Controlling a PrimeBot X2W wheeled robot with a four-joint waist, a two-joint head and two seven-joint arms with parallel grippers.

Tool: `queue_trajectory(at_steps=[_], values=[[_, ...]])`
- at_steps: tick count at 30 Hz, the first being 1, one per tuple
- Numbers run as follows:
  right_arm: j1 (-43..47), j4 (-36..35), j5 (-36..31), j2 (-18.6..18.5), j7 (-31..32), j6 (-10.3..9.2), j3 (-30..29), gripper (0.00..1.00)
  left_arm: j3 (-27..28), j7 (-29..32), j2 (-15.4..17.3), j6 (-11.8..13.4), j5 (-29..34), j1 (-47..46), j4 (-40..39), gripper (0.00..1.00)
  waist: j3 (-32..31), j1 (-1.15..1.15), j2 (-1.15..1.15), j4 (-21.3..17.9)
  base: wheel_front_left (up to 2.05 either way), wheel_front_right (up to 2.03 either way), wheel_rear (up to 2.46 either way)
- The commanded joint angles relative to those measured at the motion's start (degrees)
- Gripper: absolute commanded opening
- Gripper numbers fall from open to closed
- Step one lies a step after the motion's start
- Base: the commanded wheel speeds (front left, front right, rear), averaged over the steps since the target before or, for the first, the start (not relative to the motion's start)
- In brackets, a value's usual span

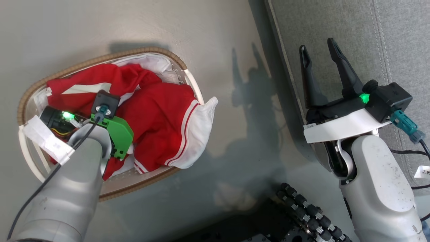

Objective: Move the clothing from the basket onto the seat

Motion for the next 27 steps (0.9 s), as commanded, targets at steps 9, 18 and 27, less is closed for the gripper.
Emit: queue_trajectory(at_steps=[9,18,27], values=[[3.47,2.38,-3.97,-0.17,-0.12,-0.04,-1.36,1.00,0.12,0.02,-1.74,-1.44,-1.98,5.71,-6.65,0.00,-9.91,-0.01,-0.01,4.52,0.00,0.00,0.00],[8.98,4.78,-8.62,-0.20,-0.12,-0.04,-2.86,1.00,-1.40,0.00,-2.76,-3.17,-2.50,11.79,-16.09,0.00,-23.08,-0.01,-0.01,9.82,0.00,0.00,0.00],[16.11,6.74,-11.23,-0.20,-0.12,-0.04,-2.66,1.00,-4.77,0.00,-1.45,-3.83,-2.92,14.46,-23.50,0.00,-35.46,-0.01,-0.01,12.84,0.00,0.00,0.00]])
